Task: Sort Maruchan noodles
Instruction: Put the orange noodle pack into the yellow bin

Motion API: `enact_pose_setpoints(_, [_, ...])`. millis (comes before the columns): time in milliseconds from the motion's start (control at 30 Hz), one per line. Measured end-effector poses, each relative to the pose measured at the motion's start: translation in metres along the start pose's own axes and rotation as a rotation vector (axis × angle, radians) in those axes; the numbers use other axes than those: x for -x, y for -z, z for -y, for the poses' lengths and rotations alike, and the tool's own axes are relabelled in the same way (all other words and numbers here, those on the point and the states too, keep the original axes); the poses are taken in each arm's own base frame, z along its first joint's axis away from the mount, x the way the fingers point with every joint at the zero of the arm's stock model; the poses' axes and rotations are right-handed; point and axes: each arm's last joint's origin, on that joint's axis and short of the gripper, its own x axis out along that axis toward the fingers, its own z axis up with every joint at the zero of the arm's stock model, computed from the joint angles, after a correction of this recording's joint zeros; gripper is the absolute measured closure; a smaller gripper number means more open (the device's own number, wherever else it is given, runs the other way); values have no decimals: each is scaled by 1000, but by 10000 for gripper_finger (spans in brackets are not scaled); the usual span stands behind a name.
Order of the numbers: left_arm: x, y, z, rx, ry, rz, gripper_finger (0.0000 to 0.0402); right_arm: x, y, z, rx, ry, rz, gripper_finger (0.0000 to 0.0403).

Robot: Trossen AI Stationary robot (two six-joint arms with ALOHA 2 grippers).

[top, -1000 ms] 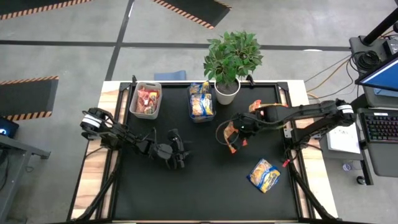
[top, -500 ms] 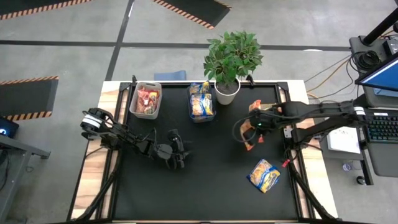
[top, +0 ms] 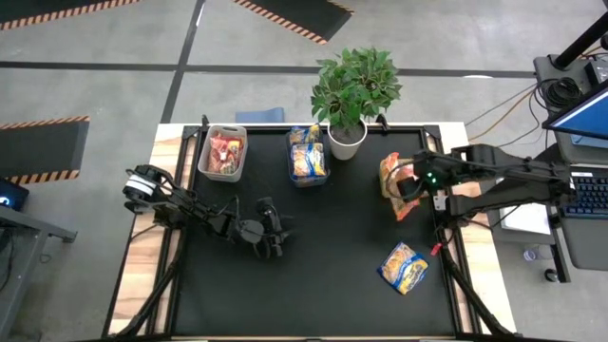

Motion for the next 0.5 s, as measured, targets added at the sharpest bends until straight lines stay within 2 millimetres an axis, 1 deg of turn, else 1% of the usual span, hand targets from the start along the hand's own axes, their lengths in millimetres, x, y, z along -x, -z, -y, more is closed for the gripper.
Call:
enact_pose_setpoints(167, [-1, -2, 1, -12, 0, 6, 224, 3, -9, 4, -2, 9, 28, 223])
enact_pose_setpoints(333, [-1, -2, 1, -14, 0, 6, 224, 1, -16, 5, 11, 33, 33, 223])
enact_pose_setpoints(433, [-1, -2, 1, -15, 0, 4, 224, -2, -17, 4, 23, 38, 15, 223])
enact_pose_setpoints(500, [-1, -2, 1, -15, -1, 4, 224, -6, -14, 2, 53, 13, -44, 223])
